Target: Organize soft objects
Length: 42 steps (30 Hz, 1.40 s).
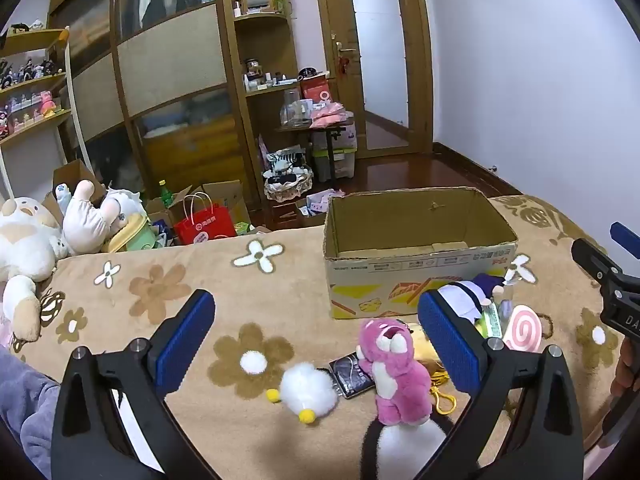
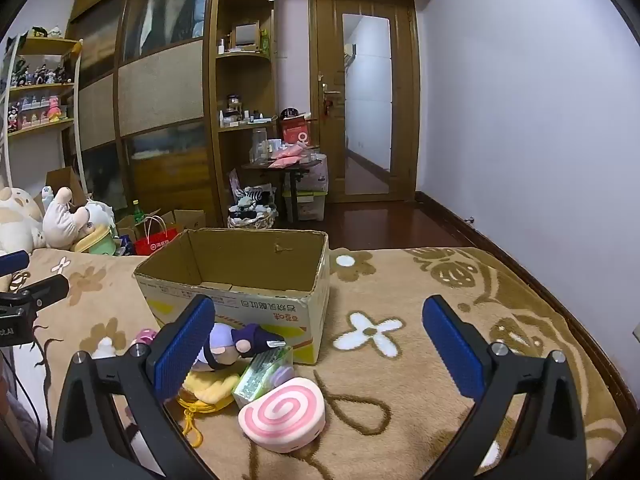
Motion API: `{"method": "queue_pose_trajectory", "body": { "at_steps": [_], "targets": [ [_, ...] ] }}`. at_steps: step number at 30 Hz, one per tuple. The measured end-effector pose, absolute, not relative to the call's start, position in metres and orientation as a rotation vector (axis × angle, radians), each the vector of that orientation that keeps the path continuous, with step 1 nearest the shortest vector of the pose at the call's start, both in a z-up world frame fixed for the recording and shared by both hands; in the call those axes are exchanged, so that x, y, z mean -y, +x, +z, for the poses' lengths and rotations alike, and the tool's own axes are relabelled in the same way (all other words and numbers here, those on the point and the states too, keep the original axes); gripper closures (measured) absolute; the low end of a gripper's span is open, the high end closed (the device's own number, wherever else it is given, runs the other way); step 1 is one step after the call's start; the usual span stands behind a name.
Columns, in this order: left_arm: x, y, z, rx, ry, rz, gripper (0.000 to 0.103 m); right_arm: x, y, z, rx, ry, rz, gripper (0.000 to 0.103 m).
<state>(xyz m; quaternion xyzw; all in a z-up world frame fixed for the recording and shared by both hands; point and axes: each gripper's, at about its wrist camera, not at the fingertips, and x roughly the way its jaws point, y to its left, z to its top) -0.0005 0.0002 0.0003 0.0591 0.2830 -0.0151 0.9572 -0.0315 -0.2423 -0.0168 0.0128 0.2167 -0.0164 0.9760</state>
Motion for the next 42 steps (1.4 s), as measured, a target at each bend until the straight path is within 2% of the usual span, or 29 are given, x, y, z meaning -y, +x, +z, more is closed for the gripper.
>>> {"method": "queue_pose_trajectory", "body": {
  "at_steps": [42],
  "targets": [
    [0.003,0.003,-0.003,-0.574,0.121,-0.034,0.003,0.244,-0.032,-0.016,-0.439,0.028,-0.039,0.0]
  ]
}}
